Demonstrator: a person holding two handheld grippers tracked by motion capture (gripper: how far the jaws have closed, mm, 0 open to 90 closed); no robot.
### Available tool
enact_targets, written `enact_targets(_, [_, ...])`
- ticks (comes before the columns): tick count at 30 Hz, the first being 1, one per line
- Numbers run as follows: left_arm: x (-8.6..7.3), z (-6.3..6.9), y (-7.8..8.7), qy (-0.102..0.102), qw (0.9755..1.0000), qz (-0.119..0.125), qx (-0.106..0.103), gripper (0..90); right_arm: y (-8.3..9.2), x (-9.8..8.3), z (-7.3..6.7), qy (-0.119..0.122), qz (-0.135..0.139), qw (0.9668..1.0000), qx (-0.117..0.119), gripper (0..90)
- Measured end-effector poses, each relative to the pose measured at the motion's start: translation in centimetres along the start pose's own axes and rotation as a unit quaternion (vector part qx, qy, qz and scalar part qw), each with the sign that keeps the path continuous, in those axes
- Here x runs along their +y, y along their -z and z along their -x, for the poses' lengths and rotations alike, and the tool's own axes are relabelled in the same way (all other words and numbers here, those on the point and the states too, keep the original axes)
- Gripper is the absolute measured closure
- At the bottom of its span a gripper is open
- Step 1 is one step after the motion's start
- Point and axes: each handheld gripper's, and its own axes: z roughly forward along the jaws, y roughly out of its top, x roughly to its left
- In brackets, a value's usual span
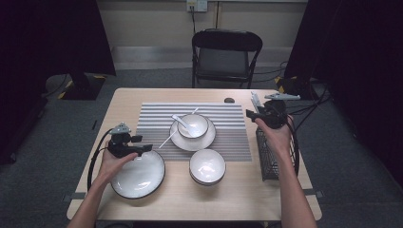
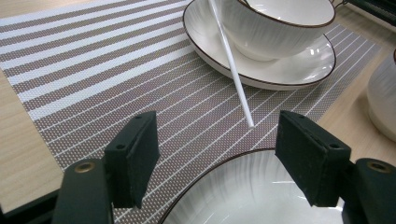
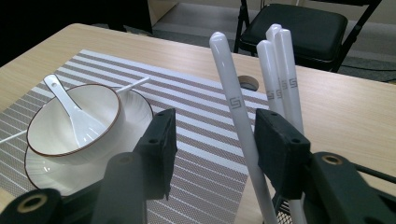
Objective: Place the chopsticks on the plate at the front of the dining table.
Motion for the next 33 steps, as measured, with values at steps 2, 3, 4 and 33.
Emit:
enact_targets(2, [0.0,0.1,0.0,-0.001,1.0,0.0,0.001,30.0,0.1,-0.1,-0.1,0.002,-0.001,1.0,-0.002,50.5])
enact_targets(3, [0.0,0.1,0.0,0.0,1.0,0.0,0.0,30.0,0.1,-0.1,-0.1,0.001,0.0,1.0,0.0,50.5])
enact_targets(4, [0.0,0.1,0.0,0.0,1.0,0.0,0.0,30.0,0.2,-0.2,-0.1,0.003,0.0,1.0,0.0,50.9])
enact_targets(33, [0.1,0.0,0.1,-0.002,0.9999,0.002,0.011,29.5,1.7,-1.3,-1.4,0.025,0.004,0.9997,0.0,55.1])
